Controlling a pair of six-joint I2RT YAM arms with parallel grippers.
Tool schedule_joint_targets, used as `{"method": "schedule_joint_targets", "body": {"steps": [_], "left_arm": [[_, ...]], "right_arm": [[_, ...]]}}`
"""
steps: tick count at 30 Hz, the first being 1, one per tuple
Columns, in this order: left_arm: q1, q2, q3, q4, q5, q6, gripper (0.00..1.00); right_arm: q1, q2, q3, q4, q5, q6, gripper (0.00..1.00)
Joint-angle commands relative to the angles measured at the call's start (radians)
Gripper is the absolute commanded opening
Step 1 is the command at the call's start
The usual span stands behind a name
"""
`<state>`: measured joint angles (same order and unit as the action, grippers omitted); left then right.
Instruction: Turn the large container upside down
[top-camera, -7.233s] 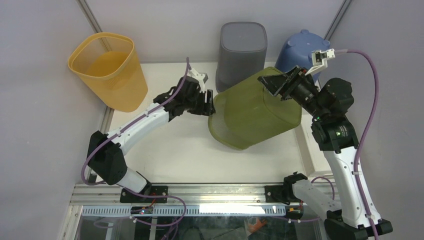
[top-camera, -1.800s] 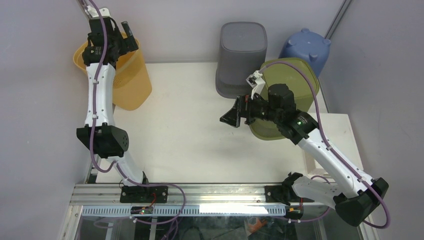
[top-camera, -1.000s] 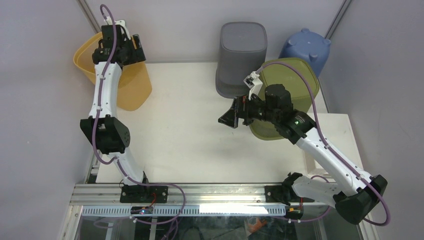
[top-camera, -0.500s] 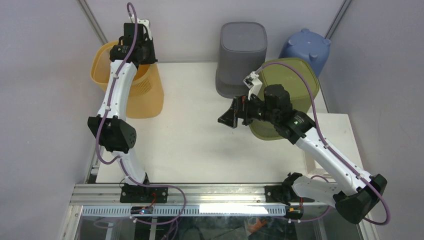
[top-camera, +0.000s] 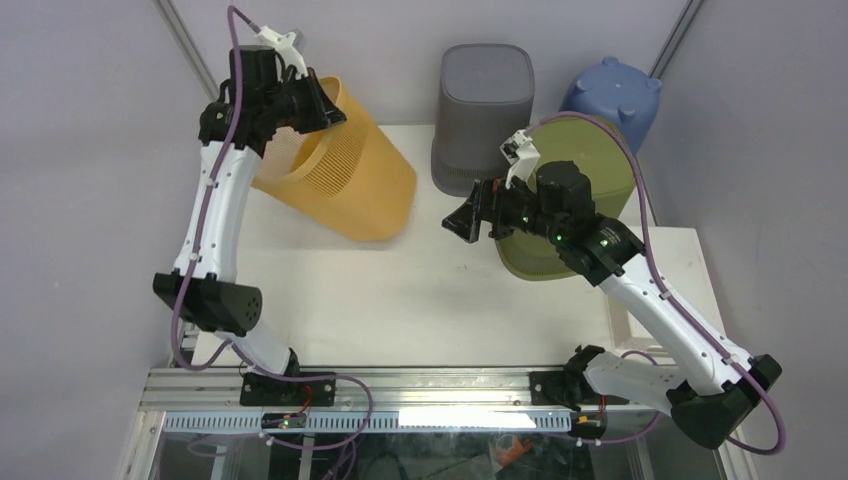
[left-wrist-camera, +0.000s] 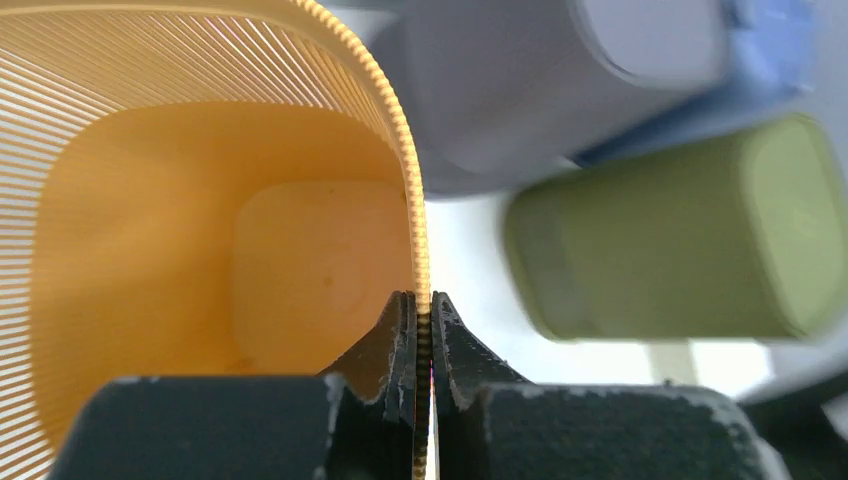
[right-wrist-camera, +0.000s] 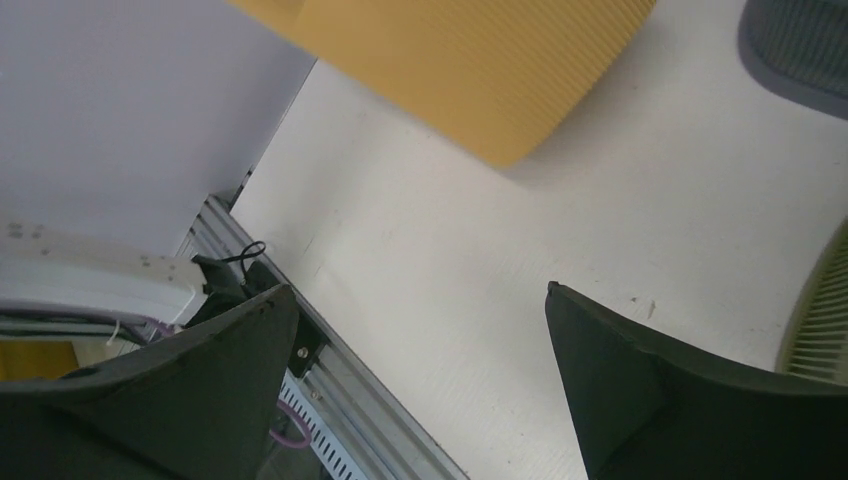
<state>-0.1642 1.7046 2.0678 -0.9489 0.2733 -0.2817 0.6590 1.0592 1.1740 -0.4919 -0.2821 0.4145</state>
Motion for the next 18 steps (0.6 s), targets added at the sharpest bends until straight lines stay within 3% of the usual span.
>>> {"method": "schedule_joint_targets", "body": {"steps": [1, 7, 12, 18], "left_arm": [[-0.014, -0.185, -0.155, 0.119, 0.365, -0.227, 0.00], [-0.014, -0.319, -0.283, 0.220, 0.497, -0.263, 0.00], [-0.013, -0.315, -0.380, 0.259, 0.624, -0.269, 0.00], [-0.004, -0.284, -0.537, 0.345, 0.706, -0.278, 0.00]], "right_arm": [[0.005, -0.038, 0.071, -0.027, 0.186, 0.001, 1.00], [0.006, -0.010, 0.129, -0.089, 0.165, -0.052, 0.99], [0.008, 0.003, 0.118, -0.075, 0.104, -0.056, 1.00], [0.079, 0.052, 0.155, -0.148, 0.237, -0.025, 0.99]]}}
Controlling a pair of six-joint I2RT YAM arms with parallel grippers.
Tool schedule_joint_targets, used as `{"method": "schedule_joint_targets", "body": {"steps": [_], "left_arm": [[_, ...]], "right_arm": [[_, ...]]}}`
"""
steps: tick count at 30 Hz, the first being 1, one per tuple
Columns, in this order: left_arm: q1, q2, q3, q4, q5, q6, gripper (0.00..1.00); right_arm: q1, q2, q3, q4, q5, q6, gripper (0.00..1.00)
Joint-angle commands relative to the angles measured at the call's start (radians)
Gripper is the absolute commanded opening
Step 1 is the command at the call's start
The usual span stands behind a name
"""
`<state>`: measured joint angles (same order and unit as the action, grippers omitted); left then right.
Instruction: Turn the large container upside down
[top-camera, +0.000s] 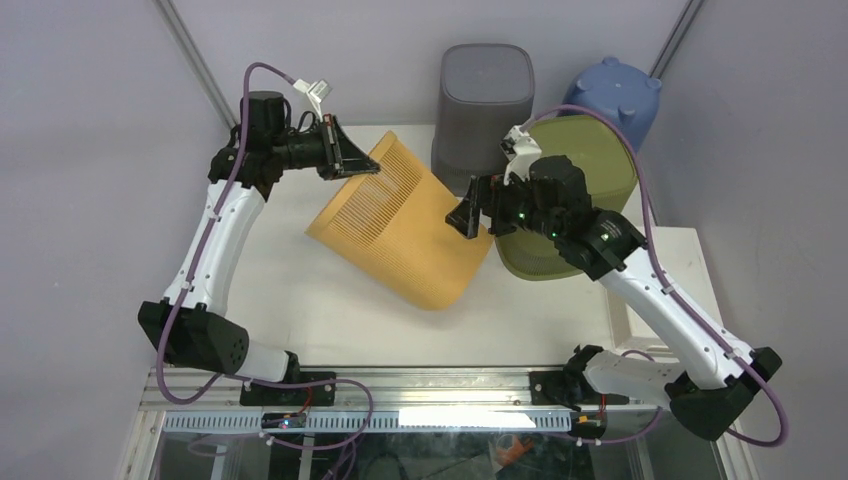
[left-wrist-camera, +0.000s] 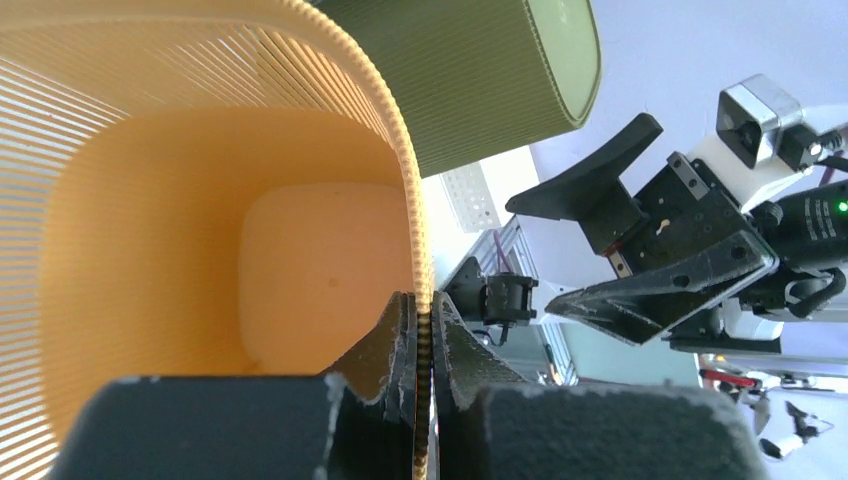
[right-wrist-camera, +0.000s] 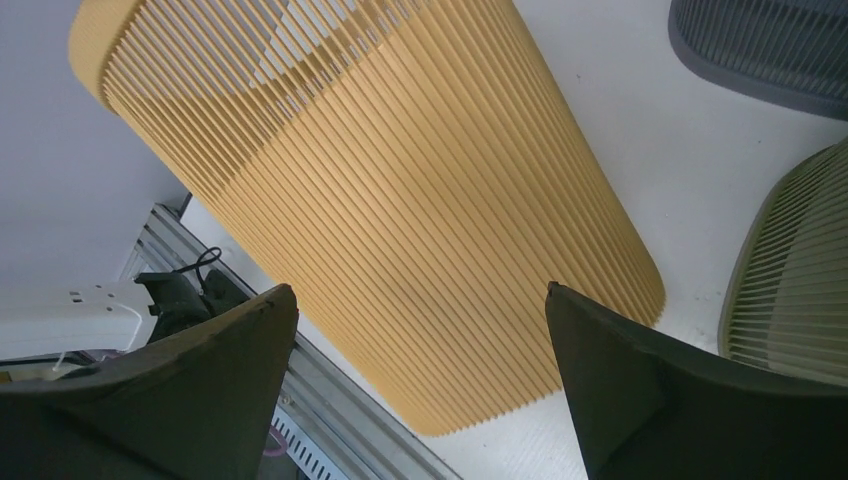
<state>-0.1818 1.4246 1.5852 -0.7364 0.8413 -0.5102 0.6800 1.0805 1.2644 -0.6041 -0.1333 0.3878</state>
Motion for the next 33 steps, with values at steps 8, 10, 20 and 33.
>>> {"method": "schedule_joint_targets", "body": {"steps": [8, 10, 20, 33], "left_arm": [[0.165, 0.032, -0.200, 0.133, 0.097, 0.032, 0.00], [0.201, 0.040, -0.238, 0.121, 0.055, 0.048, 0.00], [0.227, 0.110, -0.281, 0.043, -0.189, 0.122, 0.13], [0.226, 0.023, -0.272, -0.015, -0.279, 0.163, 0.34]], "right_arm": [[0.269, 0.164, 0.164, -0.171, 0.403, -0.003, 0.99], [0.298, 0.184, 0.168, -0.177, 0.449, 0.008, 1.00], [0.317, 0.056, 0.009, -0.049, 0.545, 0.200, 1.00], [0.319, 0.005, -0.209, 0.188, 0.244, 0.385, 0.99]]}}
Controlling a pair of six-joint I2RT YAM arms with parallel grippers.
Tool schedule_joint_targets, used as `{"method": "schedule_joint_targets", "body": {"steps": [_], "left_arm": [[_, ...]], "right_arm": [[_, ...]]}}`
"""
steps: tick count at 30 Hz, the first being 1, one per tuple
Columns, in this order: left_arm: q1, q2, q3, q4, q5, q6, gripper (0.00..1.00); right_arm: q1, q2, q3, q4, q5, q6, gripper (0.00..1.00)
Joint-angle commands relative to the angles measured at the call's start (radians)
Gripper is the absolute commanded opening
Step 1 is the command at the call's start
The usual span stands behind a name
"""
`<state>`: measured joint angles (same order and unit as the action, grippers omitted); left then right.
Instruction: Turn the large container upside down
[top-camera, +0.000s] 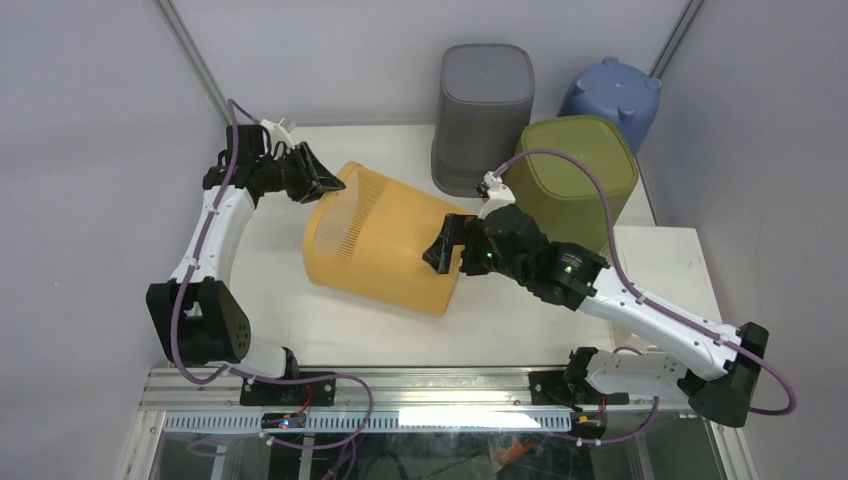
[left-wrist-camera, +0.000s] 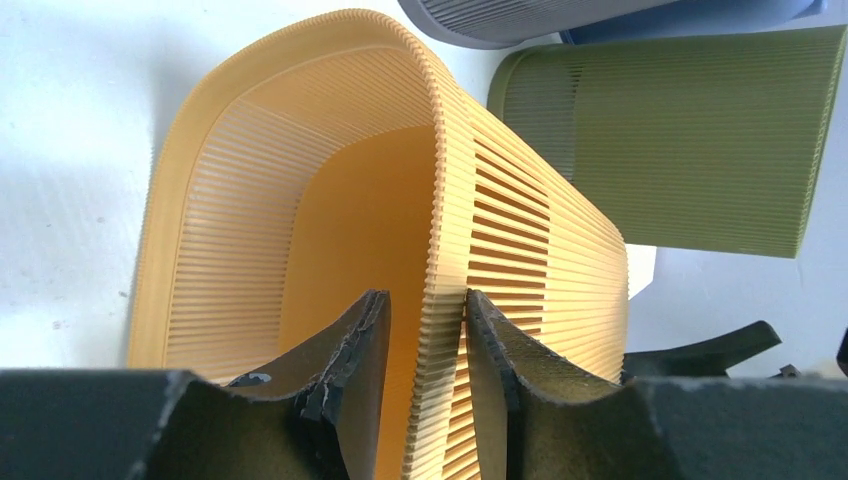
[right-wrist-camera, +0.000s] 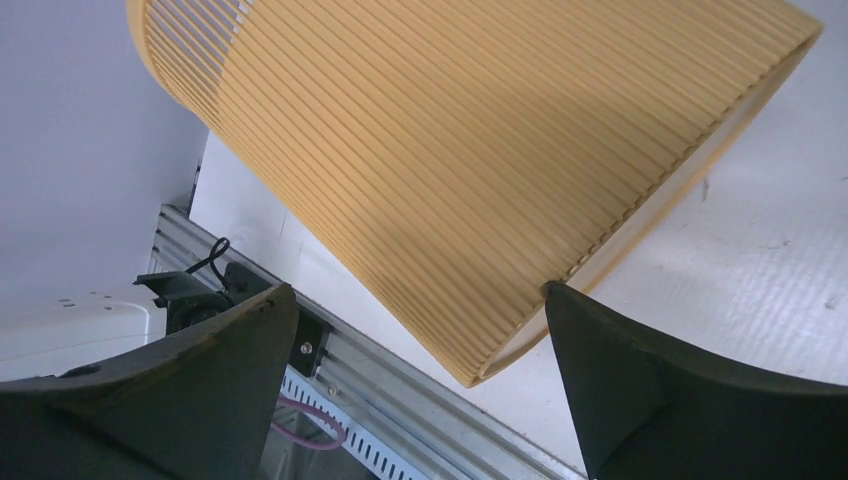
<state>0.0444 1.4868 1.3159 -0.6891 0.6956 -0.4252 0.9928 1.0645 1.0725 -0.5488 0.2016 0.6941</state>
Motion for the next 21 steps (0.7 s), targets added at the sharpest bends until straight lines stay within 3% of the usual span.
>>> {"method": "schedule_joint_targets", "body": {"steps": [1, 4, 13, 17, 21], "left_arm": [[-0.001, -0.048, -0.001, -0.061, -0.110, 0.078, 0.34], [-0.012, -0.090, 0.007, -0.064, -0.070, 0.085, 0.35], [-0.058, -0.099, 0.017, -0.124, -0.153, 0.123, 0.38], [-0.065, -0.119, 0.035, -0.124, -0.155, 0.135, 0.49], [-0.081, -0.142, 0.065, -0.124, -0.178, 0.137, 0.61]], "right_arm": [[0.006, 0.030, -0.018, 0.141, -0.100, 0.085, 0.99], [0.011, 0.039, -0.026, 0.176, -0.112, 0.088, 1.00], [0.018, 0.009, -0.047, 0.167, -0.048, 0.127, 1.00], [0.018, 0.010, -0.035, 0.034, 0.065, 0.175, 1.00], [0.018, 0.005, -0.038, 0.002, 0.081, 0.176, 0.99]]}}
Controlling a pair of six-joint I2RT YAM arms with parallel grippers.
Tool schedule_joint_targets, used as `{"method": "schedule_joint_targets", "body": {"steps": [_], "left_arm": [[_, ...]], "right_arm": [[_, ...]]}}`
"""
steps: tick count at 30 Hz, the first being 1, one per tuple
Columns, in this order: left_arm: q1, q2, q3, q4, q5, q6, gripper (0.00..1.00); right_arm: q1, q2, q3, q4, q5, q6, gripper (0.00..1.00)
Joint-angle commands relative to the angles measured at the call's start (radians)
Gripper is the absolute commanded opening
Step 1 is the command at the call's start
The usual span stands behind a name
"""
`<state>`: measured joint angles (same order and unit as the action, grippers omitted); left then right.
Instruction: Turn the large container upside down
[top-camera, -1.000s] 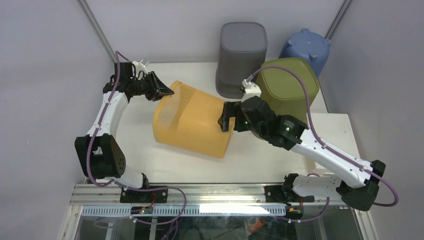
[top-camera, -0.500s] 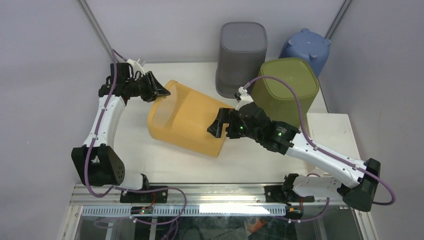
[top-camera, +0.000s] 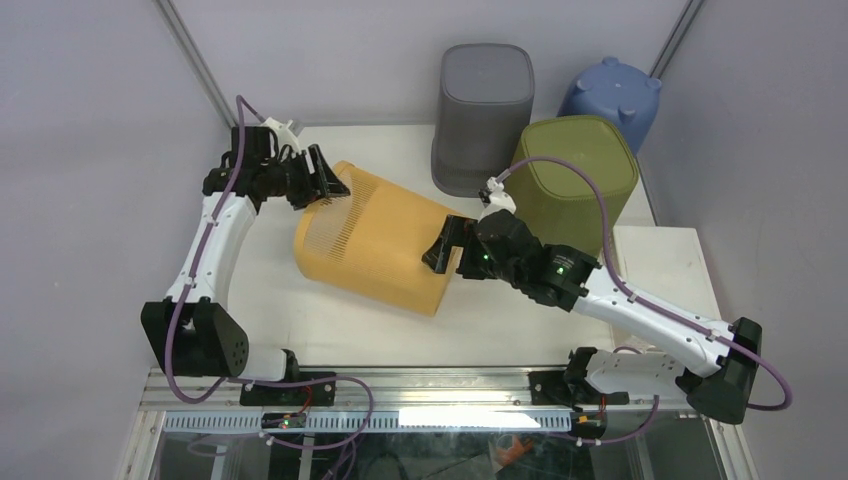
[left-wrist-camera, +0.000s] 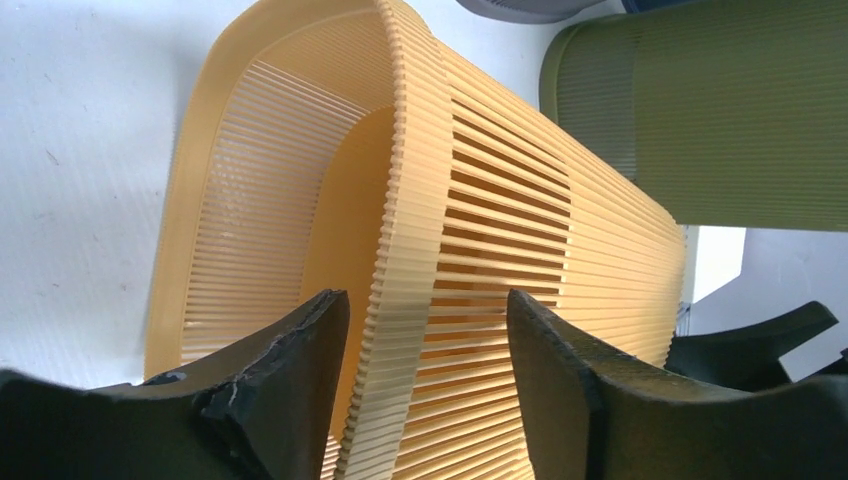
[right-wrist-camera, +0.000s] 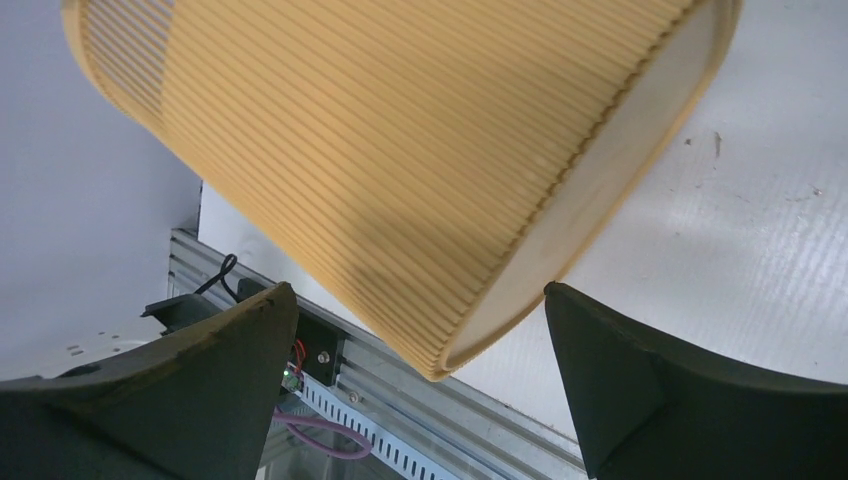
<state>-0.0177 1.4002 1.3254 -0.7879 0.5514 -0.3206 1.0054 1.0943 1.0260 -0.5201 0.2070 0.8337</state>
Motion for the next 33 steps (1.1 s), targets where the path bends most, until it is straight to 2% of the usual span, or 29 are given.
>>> {"method": "schedule_joint_targets", "body": {"steps": [1, 4, 14, 22, 28, 33], "left_arm": [[-0.022, -0.062, 0.062, -0.024, -0.056, 0.034, 0.64], [-0.030, -0.074, 0.087, -0.032, -0.111, 0.047, 0.68], [-0.035, -0.125, 0.136, -0.055, -0.259, 0.064, 0.67], [-0.036, -0.134, 0.104, -0.072, -0.324, 0.065, 0.47], [-0.036, -0.114, 0.069, -0.070, -0.320, 0.063, 0.20], [-0.035, -0.092, 0.045, -0.067, -0.309, 0.062, 0.17]], "right_arm": [[0.005, -0.027, 0.004, -0.021, 0.071, 0.057, 1.00], [0.006, -0.024, -0.005, 0.003, 0.057, 0.061, 0.99], [0.006, 0.016, -0.003, 0.068, 0.019, 0.050, 1.00], [0.006, 0.030, -0.002, 0.096, 0.010, 0.047, 0.99], [0.006, 0.021, 0.015, 0.135, -0.019, 0.006, 0.99], [0.006, 0.003, 0.020, 0.186, -0.054, -0.019, 0.98]]}}
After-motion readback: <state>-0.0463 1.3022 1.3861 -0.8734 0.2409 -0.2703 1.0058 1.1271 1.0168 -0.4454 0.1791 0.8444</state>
